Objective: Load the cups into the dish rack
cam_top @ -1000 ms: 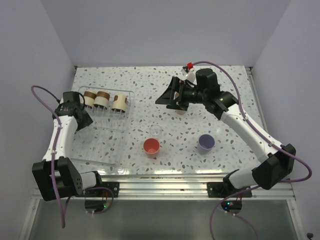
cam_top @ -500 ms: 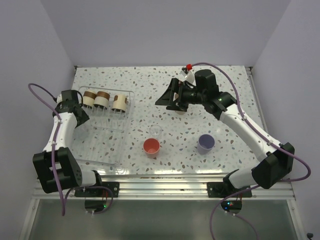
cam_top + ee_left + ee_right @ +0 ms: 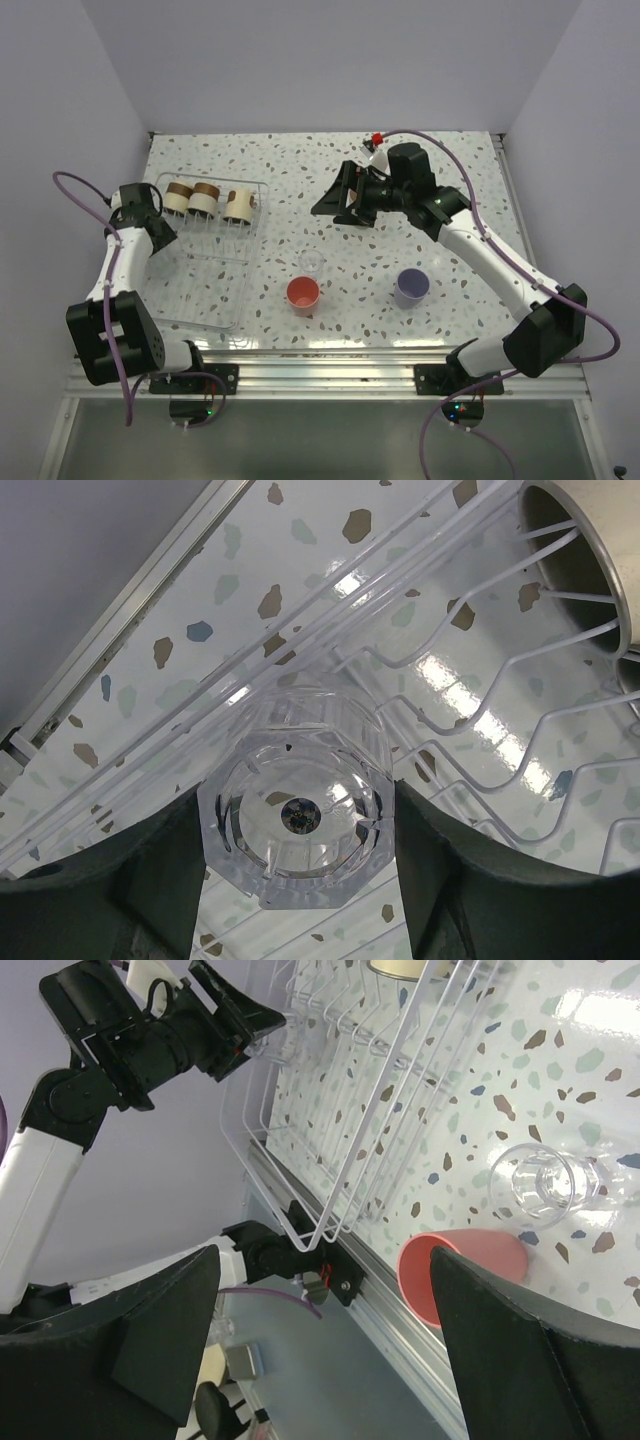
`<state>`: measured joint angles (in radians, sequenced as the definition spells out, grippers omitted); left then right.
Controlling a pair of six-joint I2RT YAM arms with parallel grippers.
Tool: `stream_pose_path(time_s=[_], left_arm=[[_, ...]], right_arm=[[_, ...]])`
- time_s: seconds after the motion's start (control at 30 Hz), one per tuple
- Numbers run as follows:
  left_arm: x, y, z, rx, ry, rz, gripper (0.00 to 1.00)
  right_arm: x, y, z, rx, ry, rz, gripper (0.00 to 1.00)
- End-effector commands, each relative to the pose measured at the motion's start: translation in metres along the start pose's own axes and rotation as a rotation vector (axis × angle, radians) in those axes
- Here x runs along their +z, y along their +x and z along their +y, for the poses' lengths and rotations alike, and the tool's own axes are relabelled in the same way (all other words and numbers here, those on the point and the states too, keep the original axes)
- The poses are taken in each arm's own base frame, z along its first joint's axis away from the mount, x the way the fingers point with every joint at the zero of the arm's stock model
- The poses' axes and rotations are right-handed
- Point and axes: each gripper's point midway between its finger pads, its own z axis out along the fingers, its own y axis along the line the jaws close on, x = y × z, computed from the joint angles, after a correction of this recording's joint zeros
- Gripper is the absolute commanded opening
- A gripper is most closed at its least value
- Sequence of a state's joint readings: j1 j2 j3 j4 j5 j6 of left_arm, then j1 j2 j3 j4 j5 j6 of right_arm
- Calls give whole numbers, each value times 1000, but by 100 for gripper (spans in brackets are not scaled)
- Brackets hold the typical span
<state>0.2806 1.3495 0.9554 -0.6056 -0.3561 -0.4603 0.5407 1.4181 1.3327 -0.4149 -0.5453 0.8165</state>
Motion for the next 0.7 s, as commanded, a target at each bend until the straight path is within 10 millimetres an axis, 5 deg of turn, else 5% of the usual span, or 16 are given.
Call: stream_pose_path(time_s=[0.0,0.4,0.67], left_arm=[[6,-22,8,-21,-37,-79,58],[-26,-49,14,-33,-33,-145,100],[-64,-68,24,-80,-42,-184,100]], right_arm=[[-3,-1,3,-32,-25,-4,88],[-2,0,-3,-50,-2,-3,89],[-10,-4,-13,-140,95,-1,92]])
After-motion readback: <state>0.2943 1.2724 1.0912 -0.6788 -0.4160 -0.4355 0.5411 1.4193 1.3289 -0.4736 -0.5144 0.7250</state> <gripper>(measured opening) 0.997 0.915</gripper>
